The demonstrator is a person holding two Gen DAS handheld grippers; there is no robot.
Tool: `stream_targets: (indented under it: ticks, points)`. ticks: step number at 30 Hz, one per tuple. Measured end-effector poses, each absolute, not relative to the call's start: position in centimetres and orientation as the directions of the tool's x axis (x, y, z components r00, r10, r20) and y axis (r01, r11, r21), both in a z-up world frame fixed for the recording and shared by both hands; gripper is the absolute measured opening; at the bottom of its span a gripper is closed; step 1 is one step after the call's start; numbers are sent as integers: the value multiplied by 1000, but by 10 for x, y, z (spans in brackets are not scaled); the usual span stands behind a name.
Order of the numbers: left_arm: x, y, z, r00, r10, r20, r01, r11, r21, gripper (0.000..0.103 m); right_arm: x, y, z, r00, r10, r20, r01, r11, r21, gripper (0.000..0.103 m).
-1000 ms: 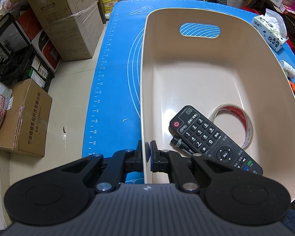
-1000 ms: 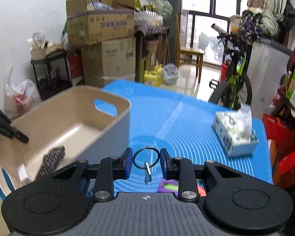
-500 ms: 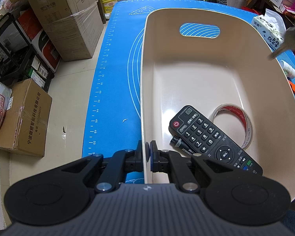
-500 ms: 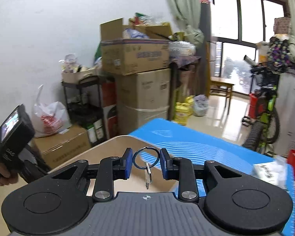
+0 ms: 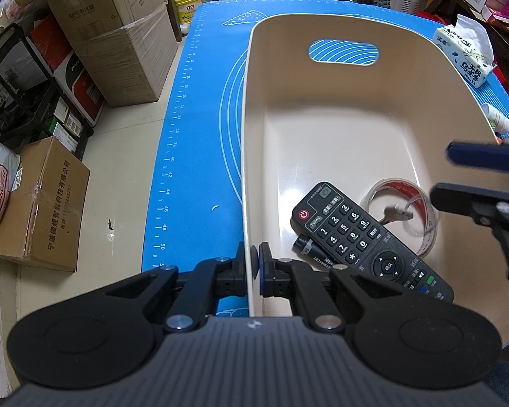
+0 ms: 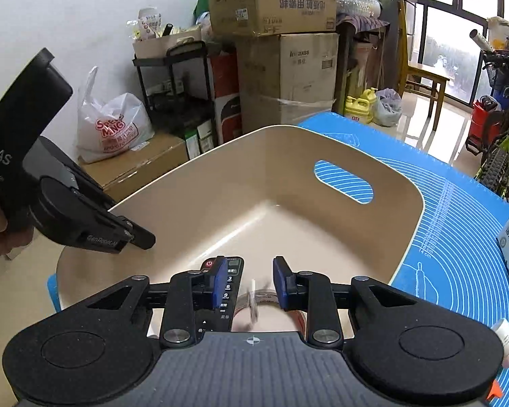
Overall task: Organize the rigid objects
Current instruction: 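Carry the keys into the bin and release them with the right gripper, then move the right gripper to the purple-orange toy knife and grasp it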
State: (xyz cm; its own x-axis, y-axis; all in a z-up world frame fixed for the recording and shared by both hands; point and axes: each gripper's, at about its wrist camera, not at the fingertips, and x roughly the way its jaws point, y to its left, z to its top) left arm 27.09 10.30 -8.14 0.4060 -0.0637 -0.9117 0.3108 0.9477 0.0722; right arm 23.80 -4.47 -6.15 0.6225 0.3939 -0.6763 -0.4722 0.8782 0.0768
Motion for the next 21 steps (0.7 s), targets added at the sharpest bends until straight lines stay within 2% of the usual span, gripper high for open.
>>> stream_targets:
  ticks: [3, 7, 14, 21]
  points:
    - [271, 102, -81, 406, -63, -912, 310, 948, 72, 6, 230, -57, -54, 641, 409, -650, -470, 878, 89, 65]
    - [271, 102, -81, 405, -64, -912, 308, 949, 70, 6, 221, -85, -41, 677, 392, -623, -454, 888, 65, 72]
    - [271, 103, -81, 405, -59, -912, 313, 947, 77, 7, 223, -156, -32, 722, 260, -641, -341, 940, -2, 74]
    - [271, 102, -81, 405, -56, -913, 313, 946, 81, 7, 226, -217, -58, 681, 101, -725, -269, 956, -119, 74]
